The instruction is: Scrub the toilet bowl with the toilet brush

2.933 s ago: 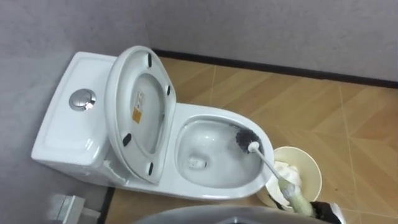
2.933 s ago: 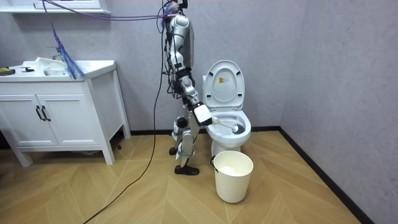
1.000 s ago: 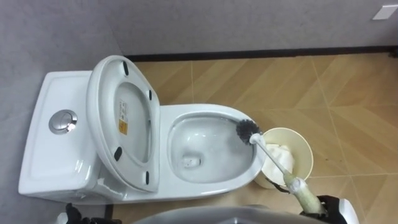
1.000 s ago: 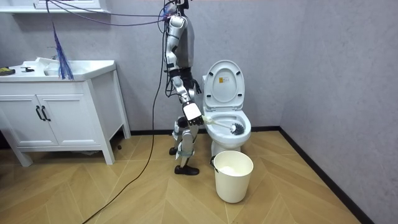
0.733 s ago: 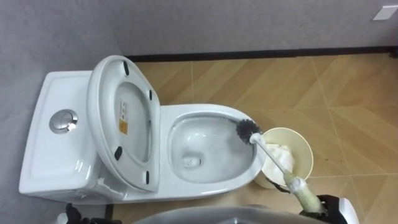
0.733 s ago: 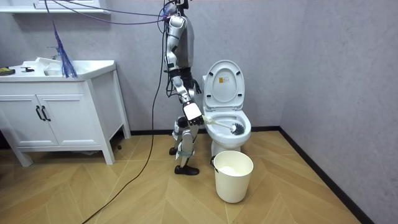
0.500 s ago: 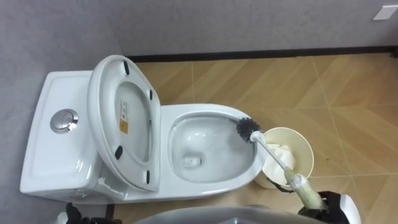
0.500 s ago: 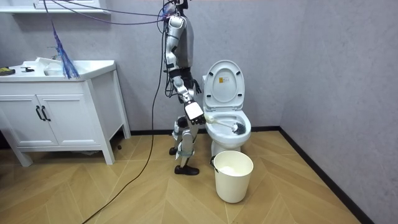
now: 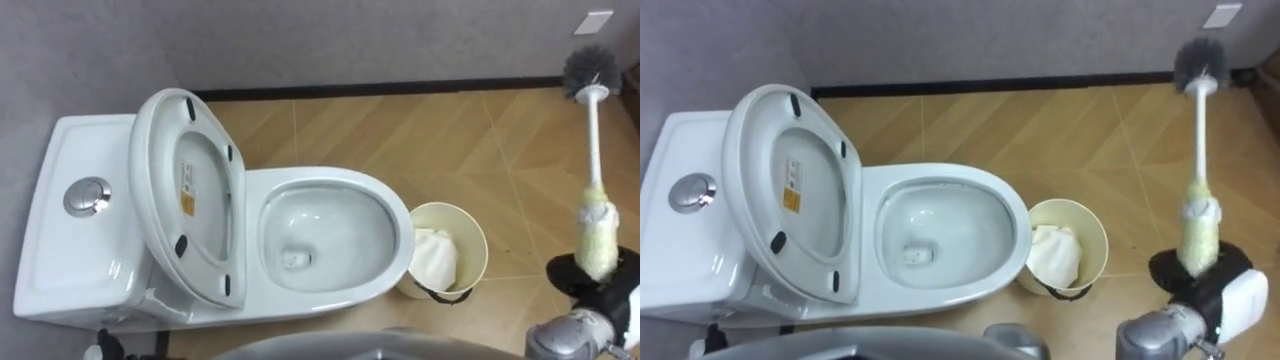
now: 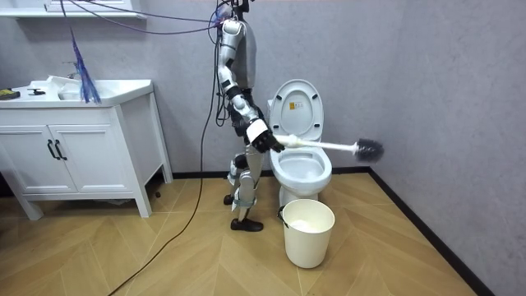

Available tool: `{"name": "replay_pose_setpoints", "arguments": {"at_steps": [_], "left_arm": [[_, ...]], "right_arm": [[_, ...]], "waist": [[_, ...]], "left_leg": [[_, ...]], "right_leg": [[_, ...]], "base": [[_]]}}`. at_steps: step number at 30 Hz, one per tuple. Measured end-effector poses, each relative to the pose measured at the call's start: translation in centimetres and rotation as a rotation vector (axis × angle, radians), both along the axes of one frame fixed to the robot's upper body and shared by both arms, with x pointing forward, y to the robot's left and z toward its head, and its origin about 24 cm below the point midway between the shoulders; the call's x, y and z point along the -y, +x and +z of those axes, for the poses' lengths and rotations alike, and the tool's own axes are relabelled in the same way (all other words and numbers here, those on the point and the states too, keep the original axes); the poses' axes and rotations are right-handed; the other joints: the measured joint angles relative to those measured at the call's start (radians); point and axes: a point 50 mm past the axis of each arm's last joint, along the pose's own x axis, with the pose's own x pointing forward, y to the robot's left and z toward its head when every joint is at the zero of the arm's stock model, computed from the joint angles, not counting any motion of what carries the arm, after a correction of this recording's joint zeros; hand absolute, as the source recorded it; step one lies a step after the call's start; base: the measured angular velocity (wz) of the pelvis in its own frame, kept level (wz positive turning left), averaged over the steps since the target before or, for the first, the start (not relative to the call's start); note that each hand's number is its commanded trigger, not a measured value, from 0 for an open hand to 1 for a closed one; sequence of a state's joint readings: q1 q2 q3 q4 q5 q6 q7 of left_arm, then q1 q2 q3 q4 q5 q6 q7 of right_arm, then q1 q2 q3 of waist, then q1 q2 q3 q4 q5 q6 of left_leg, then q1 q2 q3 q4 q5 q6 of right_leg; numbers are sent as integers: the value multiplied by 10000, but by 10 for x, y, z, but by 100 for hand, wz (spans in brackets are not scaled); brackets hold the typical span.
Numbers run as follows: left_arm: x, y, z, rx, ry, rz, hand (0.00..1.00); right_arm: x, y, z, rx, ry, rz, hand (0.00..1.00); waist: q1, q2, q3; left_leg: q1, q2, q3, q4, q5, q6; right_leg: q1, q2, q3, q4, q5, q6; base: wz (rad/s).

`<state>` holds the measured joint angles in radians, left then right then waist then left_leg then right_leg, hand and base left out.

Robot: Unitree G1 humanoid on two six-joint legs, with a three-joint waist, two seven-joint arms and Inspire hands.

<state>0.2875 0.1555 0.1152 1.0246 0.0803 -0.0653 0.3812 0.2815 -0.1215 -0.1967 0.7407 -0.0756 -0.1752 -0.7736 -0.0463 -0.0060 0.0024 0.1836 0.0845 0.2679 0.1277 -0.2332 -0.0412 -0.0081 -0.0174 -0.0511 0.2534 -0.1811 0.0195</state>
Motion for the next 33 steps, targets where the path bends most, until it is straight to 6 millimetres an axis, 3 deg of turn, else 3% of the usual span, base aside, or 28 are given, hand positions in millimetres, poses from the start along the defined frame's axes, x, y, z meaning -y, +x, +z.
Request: {"name": "replay_pose_setpoints", "arguments": {"at_steps": [4, 9, 16, 18, 19, 33], "left_arm": [[1, -1, -2, -119, -175, -18, 0], [3, 2, -2, -56, -295, -10, 0], [5, -2, -3, -179, -357, -27, 0], [5, -2, -3, -195, -355, -22, 0], [5, -2, -3, -184, -353, -28, 0], [3, 0, -3, -360, -313, -100, 0]], "right_arm": [[-1, -11, -6, -486, 184, -22, 100], [-7, -9, -8, -600, 445, 435, 100], [-20, -11, -17, -1407, 759, 1421, 100], [-21, -14, -20, -1656, 815, 1575, 59], [-21, -17, -22, -1833, 896, 1596, 0], [-28, -36, -38, -3218, 2382, 1800, 0]], "waist": [[-35, 78, 0], [-28, 192, 27], [18, 60, 12], [18, 26, 15], [10, 3, 5], [237, -36, 22]], "left_leg": [[12, 20, 29, 17, 0, 0], [23, 20, 36, 32, 1, -1], [34, 24, -21, 37, 1, -1], [36, 25, -31, 37, 1, -1], [43, 28, -41, 37, 1, -1], [154, 67, -95, 29, 0, -2]], "right_leg": [[33, 18, 3, -7, 11, -7], [-108, 29, 51, -5, -37, -25], [-91, 41, 71, 12, -35, -27], [-48, 42, 68, -14, -31, -28], [-3, 41, 52, -56, -25, -26], [325, 59, -109, -343, 110, -31]], "base": [[-1], [0], [0], [0], [4], [2]]}}
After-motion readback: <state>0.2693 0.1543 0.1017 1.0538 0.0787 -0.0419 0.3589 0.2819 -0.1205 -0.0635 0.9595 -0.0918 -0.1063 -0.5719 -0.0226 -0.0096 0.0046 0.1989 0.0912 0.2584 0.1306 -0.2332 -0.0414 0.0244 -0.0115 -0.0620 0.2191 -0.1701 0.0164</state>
